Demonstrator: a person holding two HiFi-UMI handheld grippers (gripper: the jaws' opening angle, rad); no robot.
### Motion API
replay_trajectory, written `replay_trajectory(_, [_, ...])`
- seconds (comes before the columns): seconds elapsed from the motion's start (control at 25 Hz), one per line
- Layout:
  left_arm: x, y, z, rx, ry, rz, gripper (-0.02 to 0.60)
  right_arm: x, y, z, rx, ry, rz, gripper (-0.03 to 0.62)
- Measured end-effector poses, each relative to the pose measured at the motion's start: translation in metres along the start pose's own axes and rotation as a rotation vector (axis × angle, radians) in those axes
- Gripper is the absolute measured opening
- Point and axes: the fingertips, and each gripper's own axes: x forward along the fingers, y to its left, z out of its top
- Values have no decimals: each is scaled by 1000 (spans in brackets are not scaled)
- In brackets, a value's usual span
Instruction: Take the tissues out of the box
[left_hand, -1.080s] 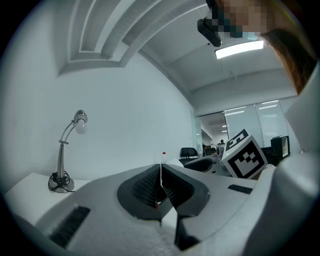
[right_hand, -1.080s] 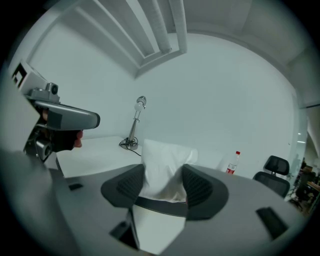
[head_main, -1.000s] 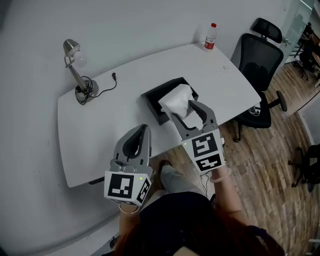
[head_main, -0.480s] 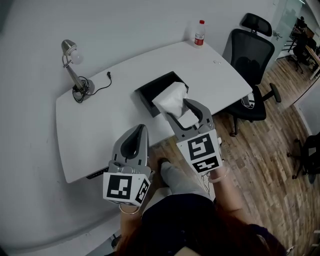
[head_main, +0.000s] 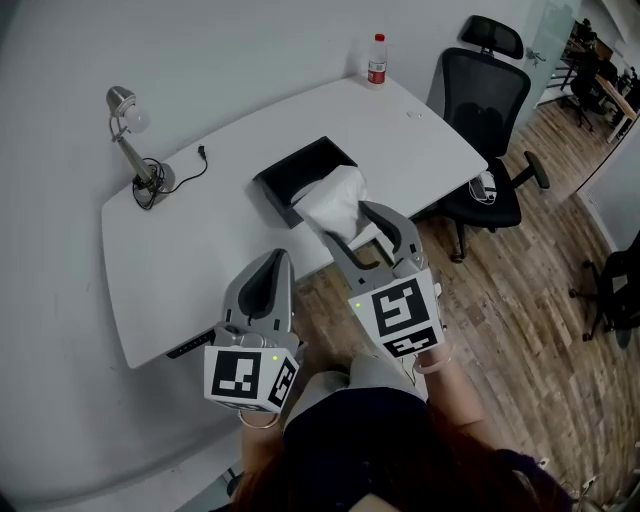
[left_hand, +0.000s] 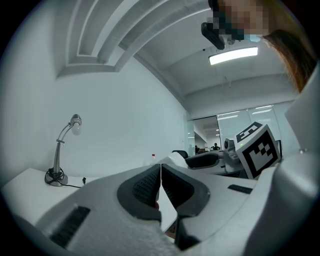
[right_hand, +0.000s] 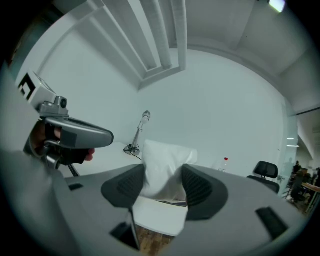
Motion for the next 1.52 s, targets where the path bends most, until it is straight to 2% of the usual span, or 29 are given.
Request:
replay_trajectory(0.32, [5,-17,-1,0,2,8,26,-23,-10,-3,3,-16,-3,249])
replay_trajectory(0.8, [-1,-60,-2,-18,11,58,26,-67,-24,-5,-9,-37,45,247])
replay_trajectory(1.52, [-18,-124,0,8,21,100,26,-133,-35,-13,2,-78,92,245])
